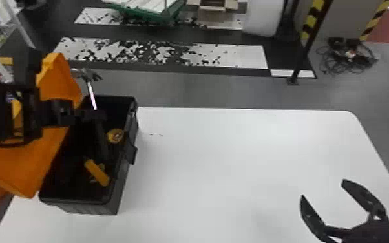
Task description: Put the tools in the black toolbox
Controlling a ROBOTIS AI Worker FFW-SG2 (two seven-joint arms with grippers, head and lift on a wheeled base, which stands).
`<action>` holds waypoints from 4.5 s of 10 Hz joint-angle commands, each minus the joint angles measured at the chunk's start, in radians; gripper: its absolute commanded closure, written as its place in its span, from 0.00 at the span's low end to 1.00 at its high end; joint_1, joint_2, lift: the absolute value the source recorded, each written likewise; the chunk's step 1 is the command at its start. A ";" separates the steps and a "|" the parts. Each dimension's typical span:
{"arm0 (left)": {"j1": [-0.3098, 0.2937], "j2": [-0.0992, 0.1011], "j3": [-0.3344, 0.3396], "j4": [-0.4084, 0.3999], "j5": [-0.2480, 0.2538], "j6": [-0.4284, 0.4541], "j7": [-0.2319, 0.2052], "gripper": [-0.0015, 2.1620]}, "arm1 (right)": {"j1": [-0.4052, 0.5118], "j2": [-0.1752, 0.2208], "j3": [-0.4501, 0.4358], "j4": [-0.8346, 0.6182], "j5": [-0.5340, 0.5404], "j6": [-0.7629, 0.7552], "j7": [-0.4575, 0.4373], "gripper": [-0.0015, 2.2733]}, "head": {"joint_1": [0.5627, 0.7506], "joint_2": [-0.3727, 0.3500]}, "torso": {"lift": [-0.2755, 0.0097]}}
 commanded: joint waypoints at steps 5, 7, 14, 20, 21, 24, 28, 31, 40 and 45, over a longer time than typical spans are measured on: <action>0.073 -0.019 -0.013 0.038 -0.067 -0.249 0.020 0.05 | 0.008 0.002 -0.013 -0.002 -0.004 -0.008 0.000 0.03 | 0.70 0.58 | 0.83; 0.122 -0.022 0.004 0.004 -0.064 -0.249 0.039 0.03 | 0.008 0.002 -0.014 -0.002 -0.008 -0.008 0.000 0.03 | 0.70 0.58 | 0.83; 0.619 -0.239 0.090 -0.381 -0.001 -0.605 0.031 0.03 | 0.011 0.017 -0.086 0.003 -0.119 -0.011 0.037 0.04 | 0.70 0.49 | 0.83; 0.946 -0.256 -0.166 -0.254 -0.075 -1.801 0.098 0.04 | 0.005 0.067 -0.137 0.063 -0.298 -0.036 0.143 0.04 | 0.70 0.36 | 0.83; 0.969 -0.251 -0.209 -0.208 -0.130 -1.912 0.118 0.03 | 0.005 0.078 -0.135 0.075 -0.303 -0.054 0.144 0.04 | 0.70 0.35 | 0.83; 0.993 -0.248 -0.318 -0.060 -0.315 -2.126 0.207 0.03 | 0.016 0.095 -0.120 0.107 -0.308 -0.112 0.147 0.04 | 0.70 0.29 | 0.83; 1.010 -0.245 -0.401 0.033 -0.444 -2.172 0.286 0.03 | 0.031 0.097 -0.115 0.106 -0.266 -0.165 0.155 0.04 | 0.70 0.15 | 0.83; 1.013 -0.245 -0.406 0.061 -0.441 -2.175 0.293 0.03 | 0.033 0.097 -0.111 0.107 -0.245 -0.195 0.156 0.04 | 0.70 0.11 | 0.83; 1.006 -0.243 -0.403 0.059 -0.431 -2.175 0.299 0.03 | 0.031 0.110 -0.098 0.109 -0.245 -0.207 0.155 0.04 | 0.70 0.14 | 0.83; 1.016 -0.237 -0.399 0.049 -0.424 -2.179 0.299 0.03 | 0.033 0.110 -0.091 0.109 -0.246 -0.220 0.153 0.04 | 0.70 0.16 | 0.83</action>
